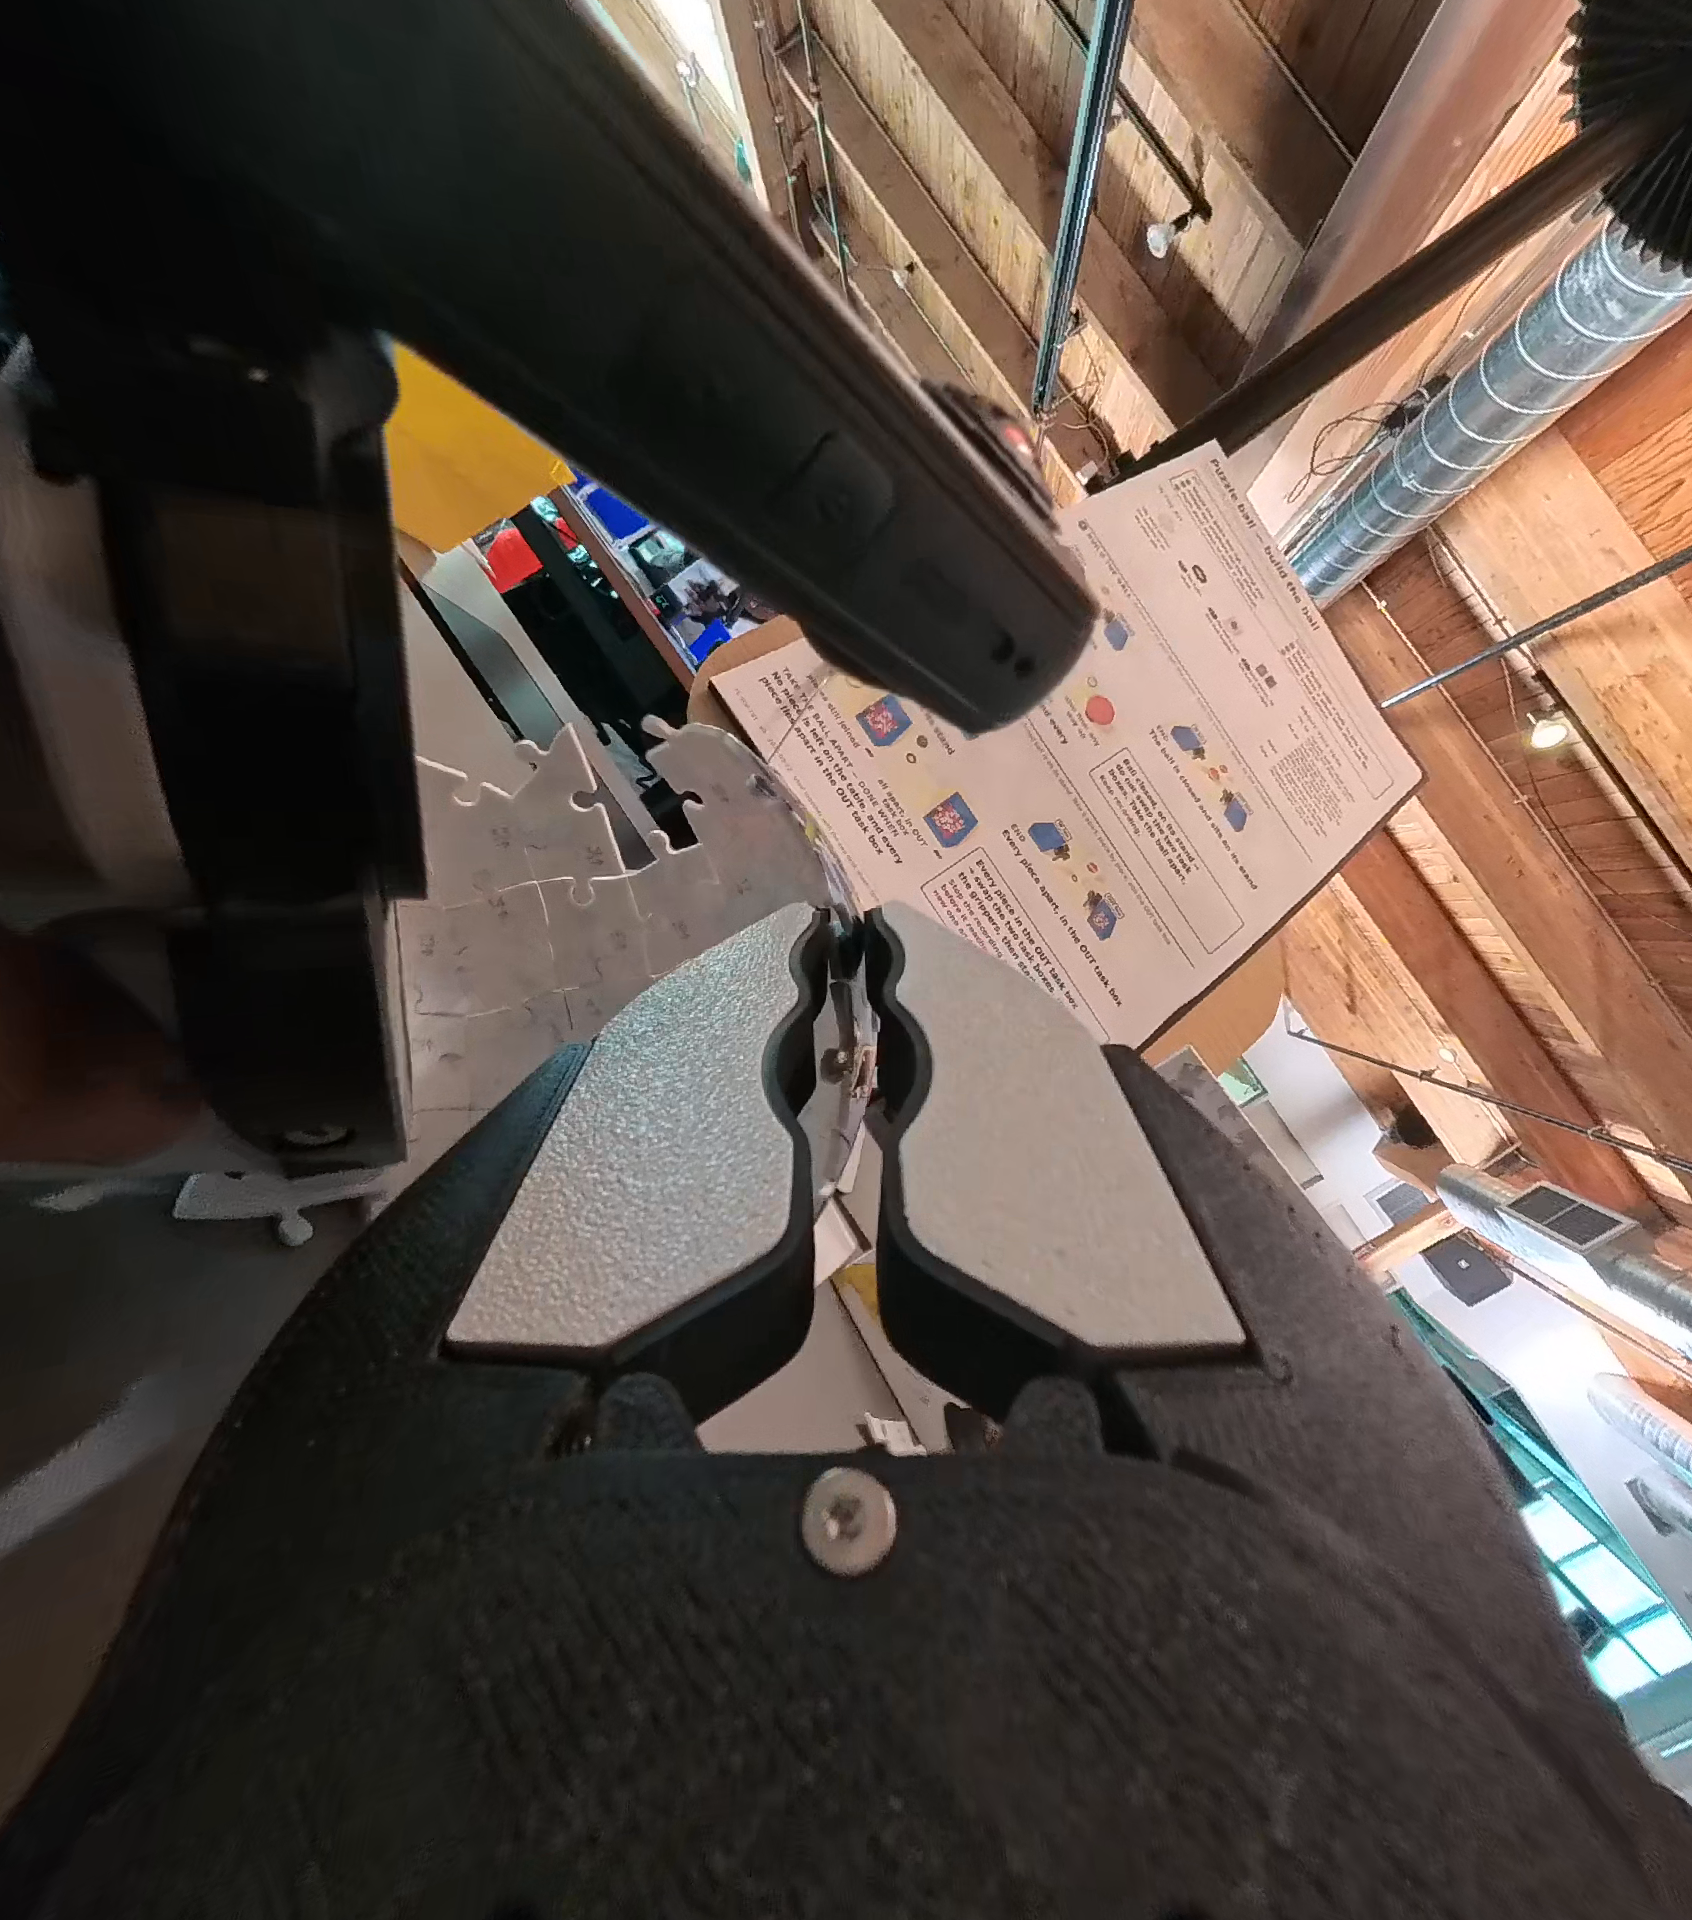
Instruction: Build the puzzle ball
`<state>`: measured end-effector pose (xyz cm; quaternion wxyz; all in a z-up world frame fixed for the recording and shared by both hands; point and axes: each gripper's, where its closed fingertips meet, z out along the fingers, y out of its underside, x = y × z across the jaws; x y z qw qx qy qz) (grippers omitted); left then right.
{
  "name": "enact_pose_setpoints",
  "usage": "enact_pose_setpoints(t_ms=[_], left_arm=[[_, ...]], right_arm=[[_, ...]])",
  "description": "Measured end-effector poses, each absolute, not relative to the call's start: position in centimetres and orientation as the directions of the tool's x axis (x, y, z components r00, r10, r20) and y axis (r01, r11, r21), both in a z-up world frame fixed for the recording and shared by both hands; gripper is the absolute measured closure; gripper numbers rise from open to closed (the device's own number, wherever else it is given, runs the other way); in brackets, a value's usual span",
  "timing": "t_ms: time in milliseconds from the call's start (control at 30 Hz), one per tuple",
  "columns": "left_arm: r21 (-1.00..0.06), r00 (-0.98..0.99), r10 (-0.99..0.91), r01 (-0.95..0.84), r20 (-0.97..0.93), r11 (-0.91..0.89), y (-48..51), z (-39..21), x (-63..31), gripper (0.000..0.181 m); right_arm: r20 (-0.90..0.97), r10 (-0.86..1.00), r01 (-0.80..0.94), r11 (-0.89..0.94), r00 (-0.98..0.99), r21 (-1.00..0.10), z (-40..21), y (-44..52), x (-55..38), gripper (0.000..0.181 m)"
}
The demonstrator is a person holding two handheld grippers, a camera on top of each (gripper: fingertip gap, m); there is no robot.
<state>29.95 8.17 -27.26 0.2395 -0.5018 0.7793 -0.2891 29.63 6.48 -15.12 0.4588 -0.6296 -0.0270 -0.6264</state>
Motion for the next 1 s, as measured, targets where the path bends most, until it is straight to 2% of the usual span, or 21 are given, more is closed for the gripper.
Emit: enact_pose_setpoints(t_ms=[867,1000], left_arm=[[-0.685,-0.397,-0.910,-0.632,-0.117,0.363,8.1,-27.5,29.6,0.181],[-0.774,-0.331,-0.943,-0.586,-0.043,0.241,9.0,-24.6,29.8,0.181]], right_arm=[[0.807,-0.547,0.604,-0.574,0.221,-0.554,-15.2,6.5,29.6,0.175],[0.806,-0.549,0.603,-0.574,0.220,-0.555,-15.2,6.4,29.6,0.175]])
